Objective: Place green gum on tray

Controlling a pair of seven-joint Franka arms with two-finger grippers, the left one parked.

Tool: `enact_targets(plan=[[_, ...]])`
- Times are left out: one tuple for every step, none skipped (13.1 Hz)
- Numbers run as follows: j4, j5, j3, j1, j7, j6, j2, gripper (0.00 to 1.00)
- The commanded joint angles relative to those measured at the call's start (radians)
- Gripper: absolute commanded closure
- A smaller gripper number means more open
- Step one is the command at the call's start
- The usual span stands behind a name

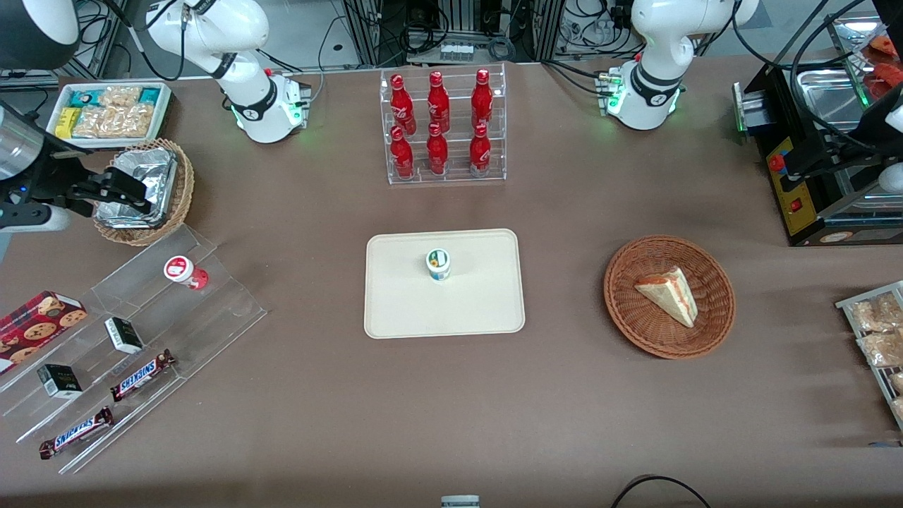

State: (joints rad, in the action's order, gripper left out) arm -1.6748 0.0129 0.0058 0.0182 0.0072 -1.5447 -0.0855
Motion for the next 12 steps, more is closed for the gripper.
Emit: enact_targets(plan=[[0.043,-0.010,-0.039,-0.012,-0.036,0.031,0.032,0.00],[0.043,-0.008,-0.040,-0.012,-0.041,0.031,0.039,0.00],[0.043,-0.008,-0.041,-0.014,-0.046,0.031,0.044,0.00],[0.044,-0.011,-0.053,-0.026,-0.050,0.028,0.047,0.00],[0.046,-0.013,-0.075,-0.040,-0.050,0.026,0.053,0.00],[0.053,-0.011,-0.085,-0.044,-0.050,0.026,0.061,0.00],[0.062,-0.011,-0.086,-0.044,-0.050,0.026,0.069,0.00],[0.064,-0.011,-0.086,-0.040,-0.050,0.023,0.070,0.00],[0.064,-0.011,-0.086,-0.034,-0.050,0.018,0.073,0.00],[0.066,-0.011,-0.086,-0.032,-0.050,0.018,0.075,0.00],[0.066,-0.011,-0.086,-0.023,-0.049,0.018,0.075,0.00],[0.066,-0.008,-0.078,-0.003,-0.049,0.020,0.073,0.00]])
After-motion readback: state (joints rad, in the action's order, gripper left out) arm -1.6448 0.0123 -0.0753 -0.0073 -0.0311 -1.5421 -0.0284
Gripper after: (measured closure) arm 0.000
